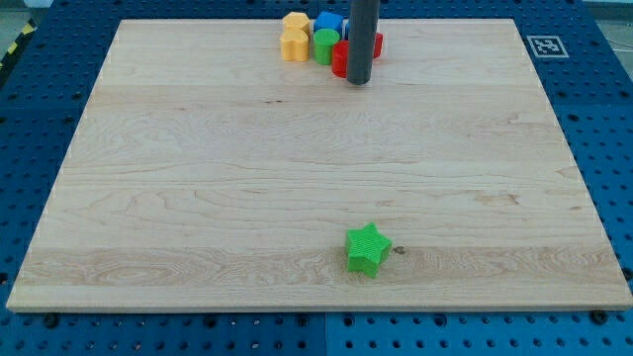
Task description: Move the red circle diagonally top left to the green star
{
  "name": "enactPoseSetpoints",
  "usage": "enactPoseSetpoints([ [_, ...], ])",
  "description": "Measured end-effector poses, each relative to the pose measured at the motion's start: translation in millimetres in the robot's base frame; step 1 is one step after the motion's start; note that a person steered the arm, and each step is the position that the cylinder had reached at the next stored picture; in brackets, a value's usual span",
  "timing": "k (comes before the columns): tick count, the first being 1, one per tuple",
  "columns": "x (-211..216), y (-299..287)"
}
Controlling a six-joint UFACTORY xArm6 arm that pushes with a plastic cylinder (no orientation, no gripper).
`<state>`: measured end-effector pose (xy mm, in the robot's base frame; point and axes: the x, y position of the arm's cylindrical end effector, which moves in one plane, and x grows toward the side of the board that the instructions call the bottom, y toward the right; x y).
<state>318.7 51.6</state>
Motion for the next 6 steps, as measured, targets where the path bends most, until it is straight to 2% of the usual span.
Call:
enactPoseSetpoints([
  [4,32,10],
  [5,62,44],
  [6,65,101],
])
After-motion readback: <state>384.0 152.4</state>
